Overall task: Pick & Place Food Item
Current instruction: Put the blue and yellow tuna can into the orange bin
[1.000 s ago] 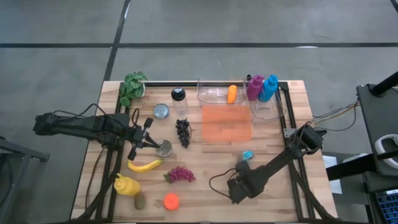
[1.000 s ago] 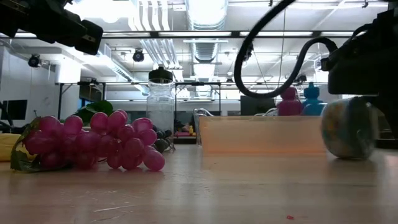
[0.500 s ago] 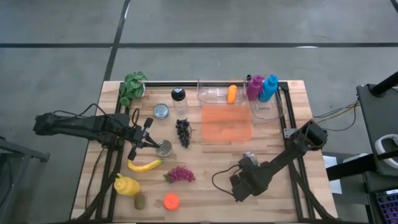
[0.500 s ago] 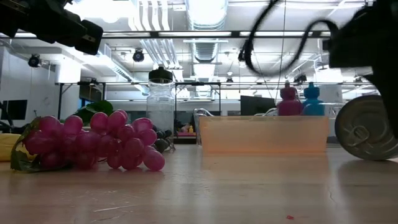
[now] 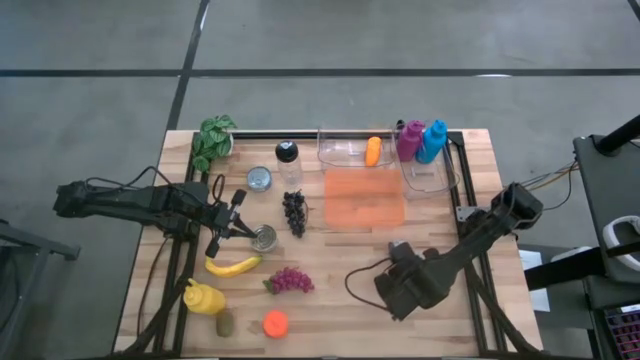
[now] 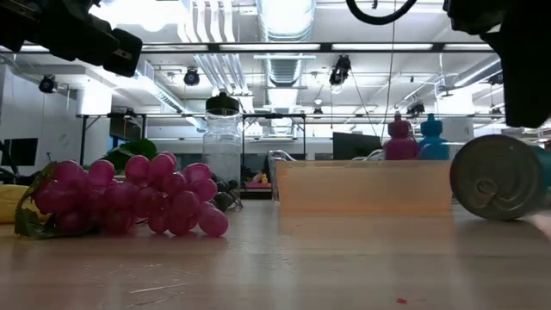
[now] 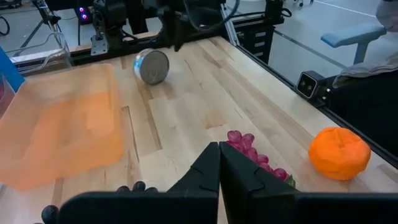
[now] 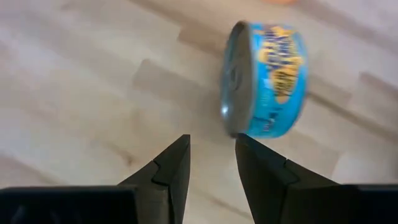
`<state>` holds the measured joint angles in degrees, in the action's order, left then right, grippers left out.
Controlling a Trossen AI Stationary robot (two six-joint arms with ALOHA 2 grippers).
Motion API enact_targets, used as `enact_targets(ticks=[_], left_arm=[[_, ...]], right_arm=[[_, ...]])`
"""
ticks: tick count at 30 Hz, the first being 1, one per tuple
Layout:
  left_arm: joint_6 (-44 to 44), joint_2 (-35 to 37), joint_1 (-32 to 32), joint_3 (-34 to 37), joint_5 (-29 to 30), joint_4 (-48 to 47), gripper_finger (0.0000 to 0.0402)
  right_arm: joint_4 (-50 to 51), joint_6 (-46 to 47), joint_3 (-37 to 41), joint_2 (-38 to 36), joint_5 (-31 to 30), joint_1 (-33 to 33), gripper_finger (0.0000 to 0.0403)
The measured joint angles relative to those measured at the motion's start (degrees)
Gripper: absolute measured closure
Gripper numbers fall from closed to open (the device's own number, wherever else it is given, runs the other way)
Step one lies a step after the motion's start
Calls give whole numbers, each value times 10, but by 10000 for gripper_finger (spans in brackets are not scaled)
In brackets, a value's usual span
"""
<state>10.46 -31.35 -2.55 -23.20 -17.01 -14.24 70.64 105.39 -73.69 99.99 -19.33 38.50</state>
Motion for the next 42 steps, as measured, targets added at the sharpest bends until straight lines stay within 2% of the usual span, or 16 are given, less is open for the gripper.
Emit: enact_targets(ticks=[5,11,16,19,25,32,42], left_arm=[[0,0,0,0,0,0,395],[0,0,0,0,0,0,395],[0,0,0,0,0,0,395],[0,0,0,0,0,0,395],[0,0,0,0,0,0,395],[0,0,0,0,0,0,395],[0,0,0,0,0,0,395]], right_arm=[[49,10,0,-2,-18,0,269],[54,12,5,0,-21,0,271],[54,22,16,0,-62,-1,270],[54,29,27,1,-64,-1,263],[54,37,35,1,-65,-1,237],[61,40,40,1,-95,-2,194],[31,52,90,1,-125,-9,136]])
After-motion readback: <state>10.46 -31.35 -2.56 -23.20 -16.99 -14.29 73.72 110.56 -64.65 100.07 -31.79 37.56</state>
